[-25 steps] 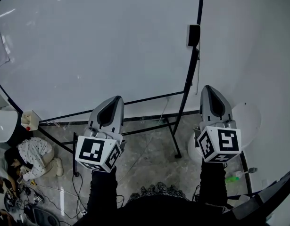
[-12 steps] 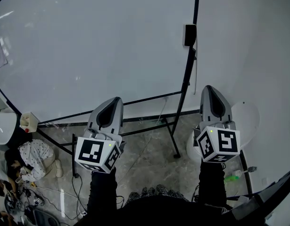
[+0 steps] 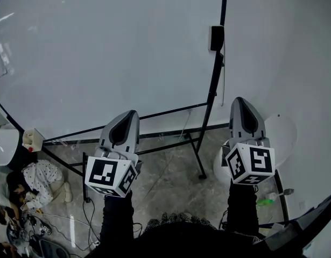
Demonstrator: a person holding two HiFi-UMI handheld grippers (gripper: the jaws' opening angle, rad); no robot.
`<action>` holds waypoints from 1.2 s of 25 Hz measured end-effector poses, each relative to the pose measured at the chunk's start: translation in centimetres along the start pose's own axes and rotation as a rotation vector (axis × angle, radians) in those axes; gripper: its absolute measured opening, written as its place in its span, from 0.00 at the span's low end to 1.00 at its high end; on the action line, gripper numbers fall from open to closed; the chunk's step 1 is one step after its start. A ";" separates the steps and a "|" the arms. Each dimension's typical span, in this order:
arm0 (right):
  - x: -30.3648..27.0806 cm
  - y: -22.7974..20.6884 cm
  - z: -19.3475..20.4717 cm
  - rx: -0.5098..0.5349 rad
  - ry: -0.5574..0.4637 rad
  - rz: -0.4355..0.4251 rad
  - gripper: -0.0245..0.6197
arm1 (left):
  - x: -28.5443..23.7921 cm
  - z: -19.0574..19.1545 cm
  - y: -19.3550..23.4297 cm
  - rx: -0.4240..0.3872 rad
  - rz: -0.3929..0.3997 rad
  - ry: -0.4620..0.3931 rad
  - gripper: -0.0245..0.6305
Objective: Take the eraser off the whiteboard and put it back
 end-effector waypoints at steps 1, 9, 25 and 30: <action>-0.1 0.0 0.0 -0.001 0.000 0.001 0.05 | 0.0 0.0 0.1 0.000 -0.002 0.001 0.05; -0.5 0.6 0.1 0.052 0.024 -0.043 0.05 | -0.3 0.0 0.3 -0.003 -0.005 -0.001 0.05; -1.2 2.0 -0.1 0.092 0.041 -0.072 0.05 | 0.2 -0.2 1.4 -0.005 -0.019 -0.004 0.05; -1.3 2.6 -0.2 0.110 0.041 -0.078 0.05 | 0.6 -0.4 1.7 -0.010 -0.023 -0.008 0.05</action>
Point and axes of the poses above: the fingertips, and each gripper's own axes: x backward along the fingers, y to its left, z out of its underside, the point moved 8 cm from there along x, backward along the fingers, and after that the axes turned 10 degrees about -x, right-handed, at the moved point
